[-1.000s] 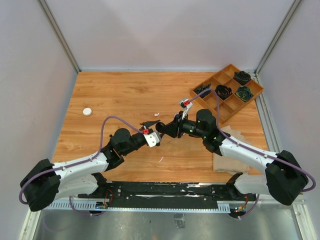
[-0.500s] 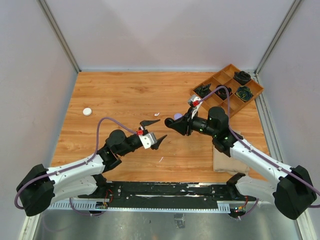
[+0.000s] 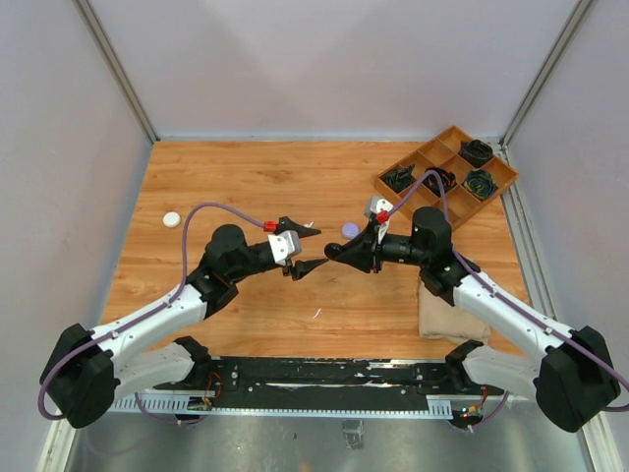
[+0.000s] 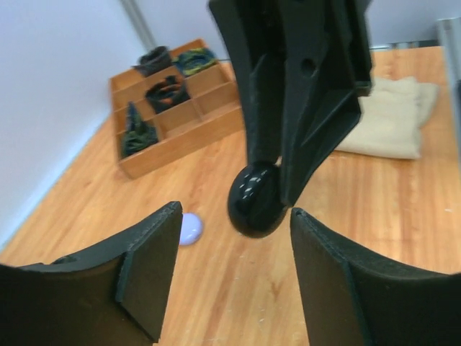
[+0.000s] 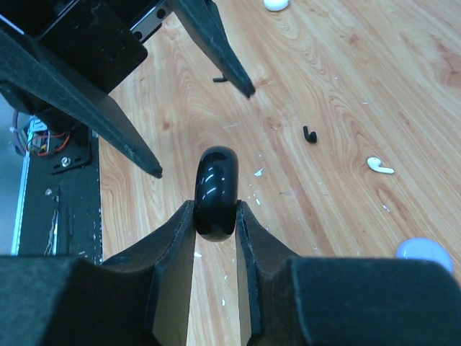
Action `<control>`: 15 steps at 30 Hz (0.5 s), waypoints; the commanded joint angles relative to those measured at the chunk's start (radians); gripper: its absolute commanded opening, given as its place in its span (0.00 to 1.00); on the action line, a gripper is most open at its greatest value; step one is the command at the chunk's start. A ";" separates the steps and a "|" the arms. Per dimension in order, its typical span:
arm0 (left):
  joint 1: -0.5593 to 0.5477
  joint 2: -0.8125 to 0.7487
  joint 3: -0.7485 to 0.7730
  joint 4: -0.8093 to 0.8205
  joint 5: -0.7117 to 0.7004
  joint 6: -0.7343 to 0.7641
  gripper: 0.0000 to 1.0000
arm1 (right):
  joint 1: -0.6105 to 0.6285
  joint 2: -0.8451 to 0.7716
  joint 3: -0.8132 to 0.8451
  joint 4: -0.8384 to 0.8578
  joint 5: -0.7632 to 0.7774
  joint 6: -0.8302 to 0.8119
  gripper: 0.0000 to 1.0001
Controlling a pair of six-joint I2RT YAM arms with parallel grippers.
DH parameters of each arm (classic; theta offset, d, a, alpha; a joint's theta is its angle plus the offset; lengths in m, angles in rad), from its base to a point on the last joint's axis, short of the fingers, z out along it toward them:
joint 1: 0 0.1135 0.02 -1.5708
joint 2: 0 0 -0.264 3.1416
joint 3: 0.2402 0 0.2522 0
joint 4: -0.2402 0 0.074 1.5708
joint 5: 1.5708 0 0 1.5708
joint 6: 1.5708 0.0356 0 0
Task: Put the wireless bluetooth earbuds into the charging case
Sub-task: Pick up the charging case at the center of the board.
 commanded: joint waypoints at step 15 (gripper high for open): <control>0.088 0.219 0.188 -0.190 0.401 -0.102 0.52 | -0.023 0.032 0.034 -0.045 -0.155 -0.190 0.04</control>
